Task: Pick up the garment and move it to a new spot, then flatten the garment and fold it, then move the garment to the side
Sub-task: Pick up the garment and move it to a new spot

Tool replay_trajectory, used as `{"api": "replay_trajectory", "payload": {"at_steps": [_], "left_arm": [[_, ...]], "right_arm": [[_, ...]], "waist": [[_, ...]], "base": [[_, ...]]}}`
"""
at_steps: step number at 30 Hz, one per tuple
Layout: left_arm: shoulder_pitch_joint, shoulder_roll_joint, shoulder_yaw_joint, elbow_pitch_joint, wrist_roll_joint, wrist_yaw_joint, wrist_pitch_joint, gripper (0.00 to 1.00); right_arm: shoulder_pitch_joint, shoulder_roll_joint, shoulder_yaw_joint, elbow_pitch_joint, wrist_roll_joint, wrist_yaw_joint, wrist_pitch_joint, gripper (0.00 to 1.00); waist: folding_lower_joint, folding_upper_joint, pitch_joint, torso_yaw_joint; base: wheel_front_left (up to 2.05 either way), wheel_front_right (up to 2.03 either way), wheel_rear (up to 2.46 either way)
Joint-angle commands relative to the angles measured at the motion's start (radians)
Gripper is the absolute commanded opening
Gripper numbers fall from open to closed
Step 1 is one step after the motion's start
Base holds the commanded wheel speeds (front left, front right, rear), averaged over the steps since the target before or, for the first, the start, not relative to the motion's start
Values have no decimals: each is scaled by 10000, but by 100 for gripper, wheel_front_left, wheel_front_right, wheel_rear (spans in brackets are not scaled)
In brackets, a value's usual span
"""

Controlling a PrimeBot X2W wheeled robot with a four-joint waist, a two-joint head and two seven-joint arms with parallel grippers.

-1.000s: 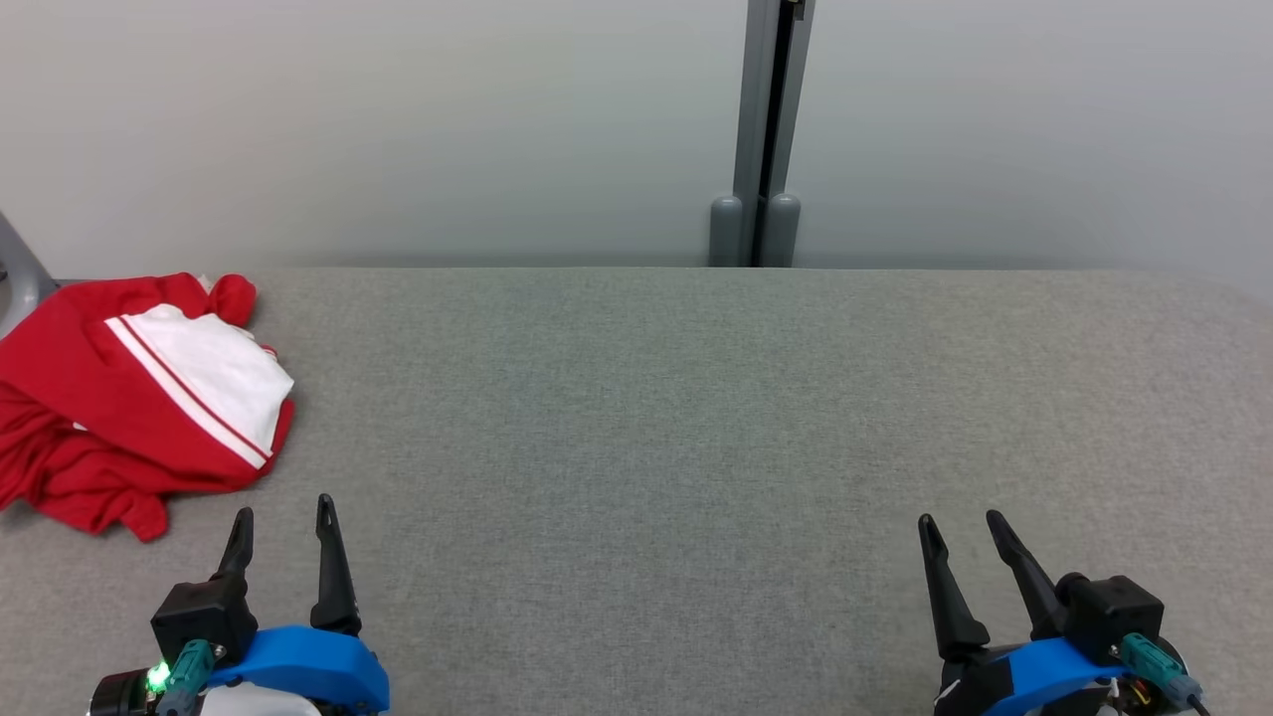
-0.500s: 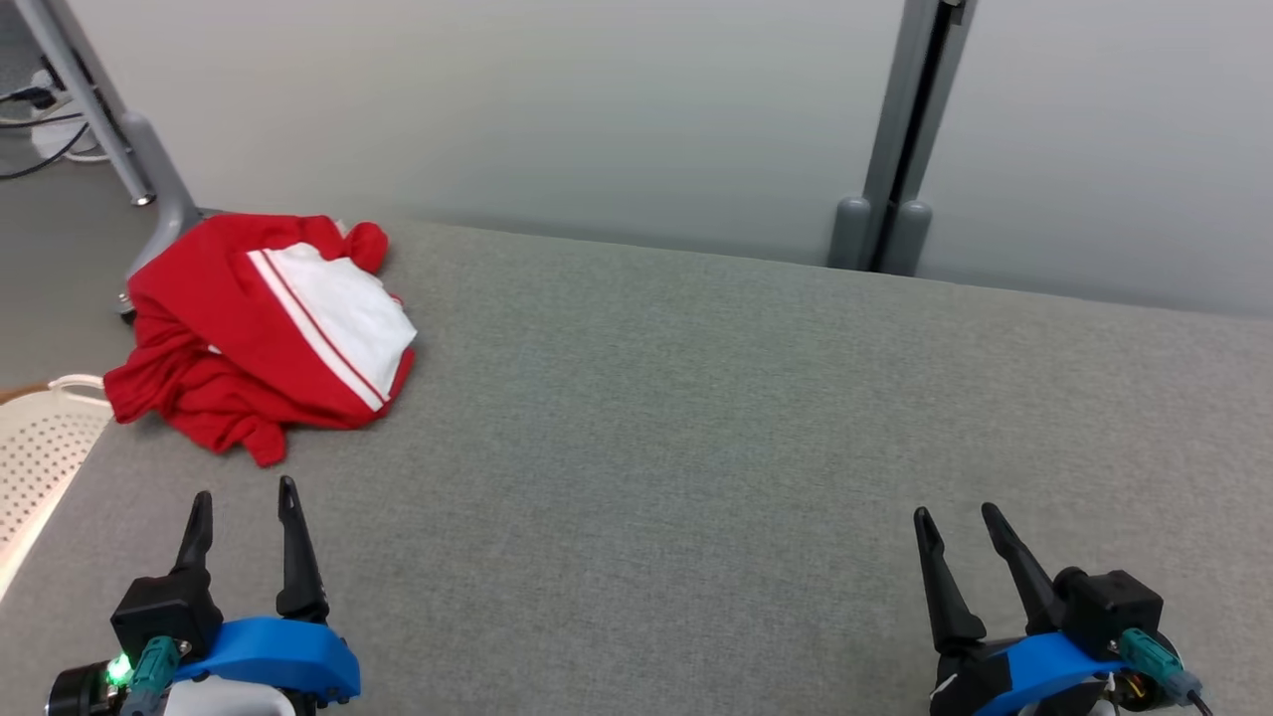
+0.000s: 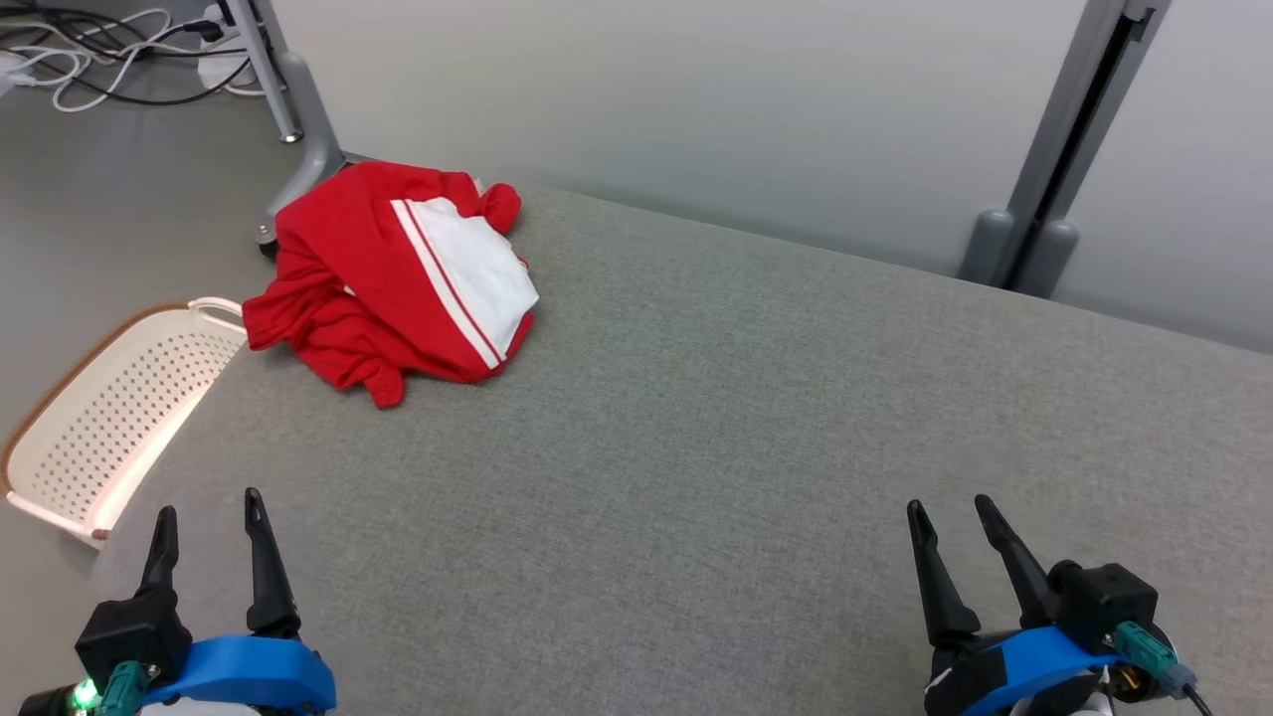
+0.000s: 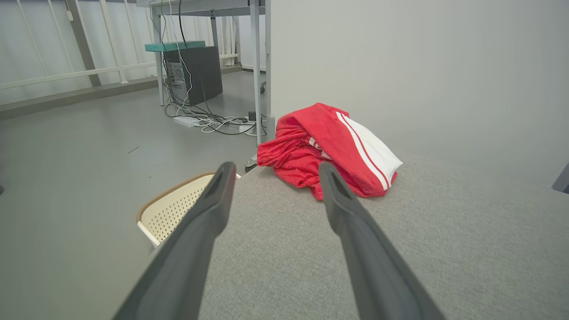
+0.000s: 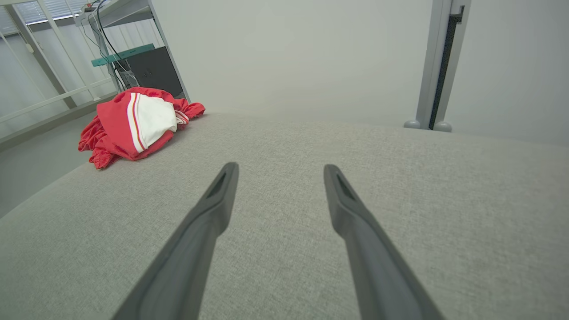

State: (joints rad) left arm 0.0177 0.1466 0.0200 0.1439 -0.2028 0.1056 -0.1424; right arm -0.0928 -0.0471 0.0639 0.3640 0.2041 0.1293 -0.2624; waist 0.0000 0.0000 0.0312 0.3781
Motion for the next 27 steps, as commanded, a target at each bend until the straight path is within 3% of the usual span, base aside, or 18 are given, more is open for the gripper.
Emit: {"api": "replay_trajectory", "payload": {"at_steps": [1,14,20,27], "left_arm": [[86,41,31,-39,2,45,-34,100],[233,123,176,-113,-261,145,-199,100],[-579,142,329,47,-662,-34,-309,100],[-2862,932,831,513,-994,-313,-360,100]], "right_arm": [[-63,-60,38,-38,7,24,-39,100],[-35,-61,185,13,85,24,-39,100],[-265,-61,156,-143,-69,24,-39,100],[-784,-60,-150,-712,-760,24,-39,100]], "waist": [[0,0,89,146],[0,0,112,351],[0,0,433,-53],[0,0,1567,-1018]], "base": [[0,0,0],[0,0,0],[0,0,0],[0,0,0]]}}
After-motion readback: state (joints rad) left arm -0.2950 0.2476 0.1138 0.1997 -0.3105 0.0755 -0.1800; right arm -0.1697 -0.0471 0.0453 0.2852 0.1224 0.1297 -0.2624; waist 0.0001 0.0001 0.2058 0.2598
